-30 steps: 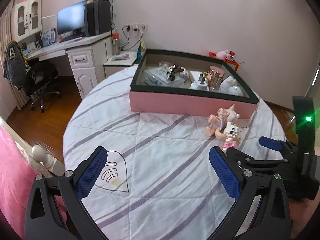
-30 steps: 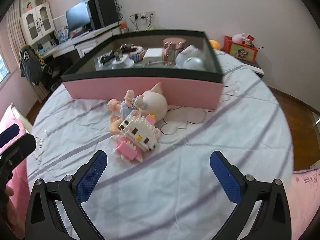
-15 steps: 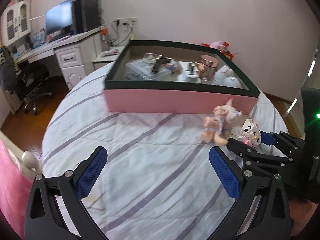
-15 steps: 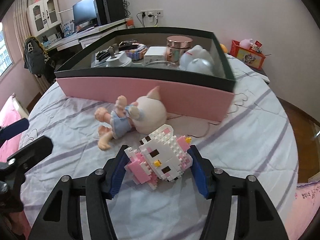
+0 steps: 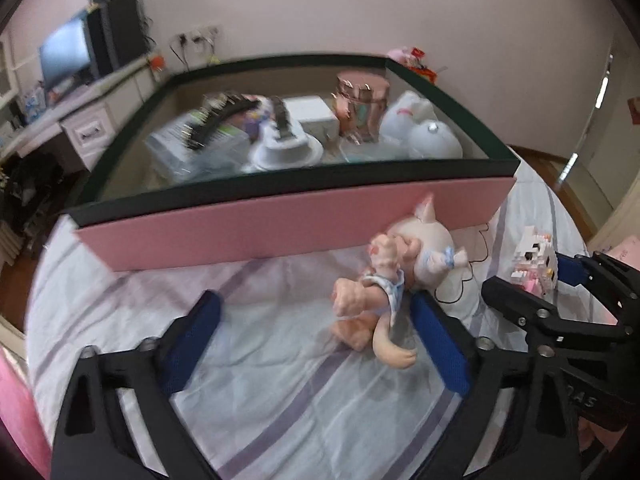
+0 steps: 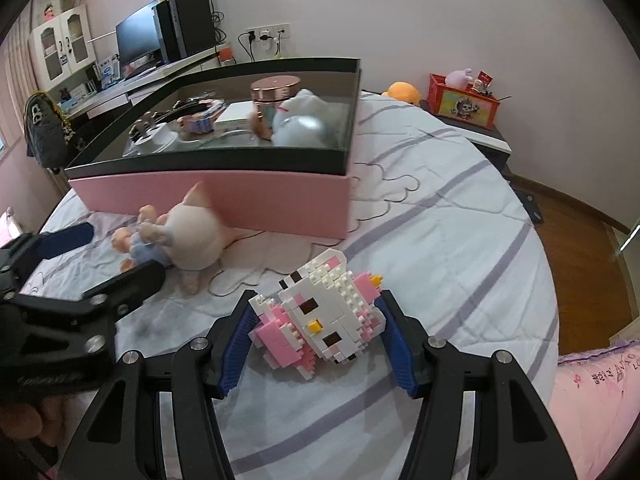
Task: Organize rigid objects
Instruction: 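Grasp the block cat figure with the right tool while the left tool grasps the doll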
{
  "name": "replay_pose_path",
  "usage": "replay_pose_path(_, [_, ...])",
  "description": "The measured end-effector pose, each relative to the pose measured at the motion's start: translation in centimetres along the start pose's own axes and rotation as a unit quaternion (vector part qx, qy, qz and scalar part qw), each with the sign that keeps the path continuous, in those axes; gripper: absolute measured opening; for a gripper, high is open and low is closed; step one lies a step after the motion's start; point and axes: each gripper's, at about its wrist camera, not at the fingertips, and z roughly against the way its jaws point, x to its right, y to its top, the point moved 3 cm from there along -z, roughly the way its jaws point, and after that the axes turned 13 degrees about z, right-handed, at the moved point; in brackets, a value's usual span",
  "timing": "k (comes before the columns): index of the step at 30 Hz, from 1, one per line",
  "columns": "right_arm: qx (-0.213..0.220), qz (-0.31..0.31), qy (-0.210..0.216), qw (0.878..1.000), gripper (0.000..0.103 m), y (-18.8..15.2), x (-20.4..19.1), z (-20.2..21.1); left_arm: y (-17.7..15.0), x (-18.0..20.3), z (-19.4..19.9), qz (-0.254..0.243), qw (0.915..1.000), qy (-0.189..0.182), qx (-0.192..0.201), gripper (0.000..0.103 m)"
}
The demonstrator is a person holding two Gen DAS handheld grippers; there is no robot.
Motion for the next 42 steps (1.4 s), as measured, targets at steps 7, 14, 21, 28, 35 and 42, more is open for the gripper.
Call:
replay_pose_path(7, [0.004, -0.006, 0.003, 1.000, 0.060, 0.1, 0.4, 0.0, -0.2, 1.5, -0.1, -0.037, 0.9991, -0.022, -0.005, 0.035])
replay_pose_path(14, [0.003, -0.016, 0.005, 1.000, 0.060, -0.2, 0.7, 0.6, -0.5, 0.5, 0.9, -0.004, 0.9981, -0.060, -0.012, 0.033])
replay_pose_path(21, [0.009, -0.011, 0.011, 1.000, 0.061, 0.0, -0.2, 1.6, -1.7, -0.7, 2.8, 0.011, 0.9974, -0.071, -0.008, 0.028])
replay_pose_path(28, [0.016, 0.000, 0.019, 1.000, 0.061, 0.6, -1.8, 2.5, -2.0, -2.1, 3.6, 0.025, 0.9967, -0.077, -0.008, 0.026])
replay_pose_path(35, [0.015, 0.006, 0.017, 1.000, 0.061, 0.7, -2.4, 2.8, -1.6, -2.4, 4.0, 0.027, 0.9959, -0.086, 0.001, 0.024])
replay_pose_path(42, [0.013, 0.008, 0.022, 1.000, 0.061, 0.7, -2.6, 2.8, -0.9, -3.5, 2.4, 0.059, 0.9962, -0.064, 0.002, 0.056])
